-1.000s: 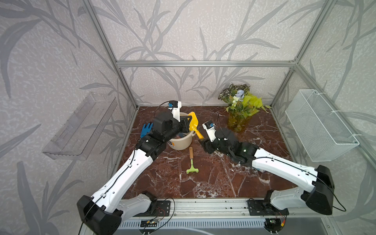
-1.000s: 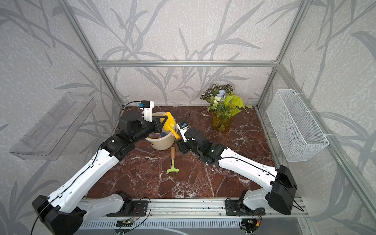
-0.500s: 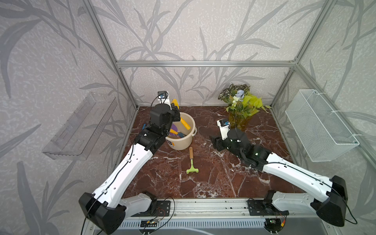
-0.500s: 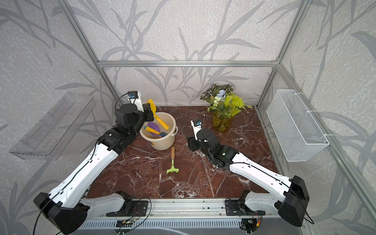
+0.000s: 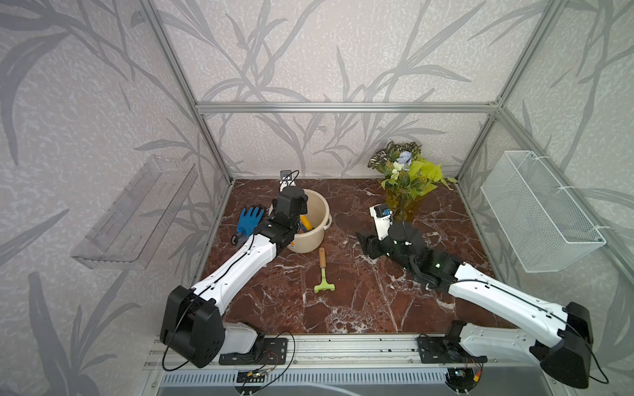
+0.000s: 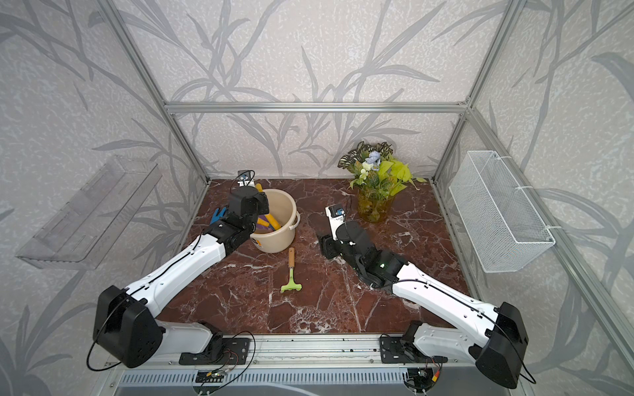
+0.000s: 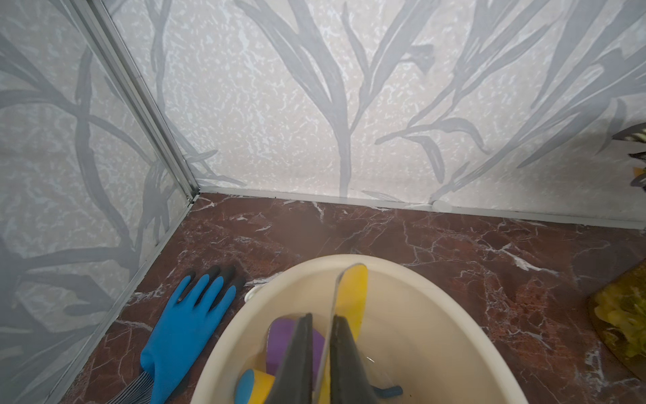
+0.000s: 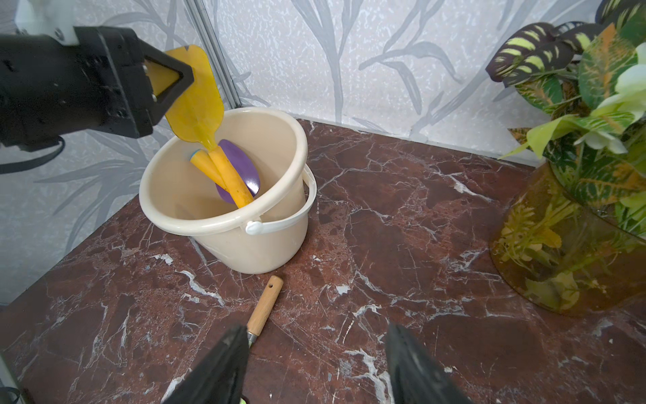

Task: Organize the gardening tools
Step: Place the gardening tool in the container.

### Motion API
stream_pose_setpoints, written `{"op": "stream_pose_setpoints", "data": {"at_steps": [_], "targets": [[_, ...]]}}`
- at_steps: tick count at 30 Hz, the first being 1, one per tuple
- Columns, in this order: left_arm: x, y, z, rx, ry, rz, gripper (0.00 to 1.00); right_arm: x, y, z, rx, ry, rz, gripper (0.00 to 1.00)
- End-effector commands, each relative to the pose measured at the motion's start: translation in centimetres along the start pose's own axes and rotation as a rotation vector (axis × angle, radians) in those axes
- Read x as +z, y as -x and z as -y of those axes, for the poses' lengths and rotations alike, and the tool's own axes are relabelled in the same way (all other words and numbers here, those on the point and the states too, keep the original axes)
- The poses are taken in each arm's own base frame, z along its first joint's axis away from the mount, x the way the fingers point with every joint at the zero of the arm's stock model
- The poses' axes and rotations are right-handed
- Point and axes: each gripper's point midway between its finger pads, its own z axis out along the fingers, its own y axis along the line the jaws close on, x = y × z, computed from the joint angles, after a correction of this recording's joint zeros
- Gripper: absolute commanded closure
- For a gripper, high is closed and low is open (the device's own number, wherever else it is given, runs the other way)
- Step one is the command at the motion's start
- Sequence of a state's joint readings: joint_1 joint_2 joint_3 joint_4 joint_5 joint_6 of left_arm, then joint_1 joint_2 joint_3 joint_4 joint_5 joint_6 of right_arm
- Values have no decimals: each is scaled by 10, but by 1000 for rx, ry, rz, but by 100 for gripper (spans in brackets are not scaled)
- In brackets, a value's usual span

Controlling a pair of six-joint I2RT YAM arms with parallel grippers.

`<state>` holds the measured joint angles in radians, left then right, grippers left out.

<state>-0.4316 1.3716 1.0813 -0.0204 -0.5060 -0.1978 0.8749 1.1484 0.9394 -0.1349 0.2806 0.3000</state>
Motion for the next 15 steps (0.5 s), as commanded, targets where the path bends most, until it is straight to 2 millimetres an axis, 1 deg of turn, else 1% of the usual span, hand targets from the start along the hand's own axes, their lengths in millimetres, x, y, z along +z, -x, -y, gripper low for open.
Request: {"op": "stream_pose_setpoints", "data": {"at_steps": [1,3,6,10,12,15], "targets": [[9,5,-8,-29,47,40,95,-3,3,5,17,-13,26,34],[15,-2,-8,-29,47,23,94,-2,2,6,16,-20,22,34],[21,-12,-13,-33,60,1,87,-1,1,6,17,-20,17,34],[25,-20,-21,-64,58,-19,84,-2,1,7,19,-22,19,34],[25,-22,-24,-77,55,-23,79,-2,0,7,19,-23,18,34],[25,-24,-26,-78,54,-29,68,-2,-1,7,21,-22,18,34]]}}
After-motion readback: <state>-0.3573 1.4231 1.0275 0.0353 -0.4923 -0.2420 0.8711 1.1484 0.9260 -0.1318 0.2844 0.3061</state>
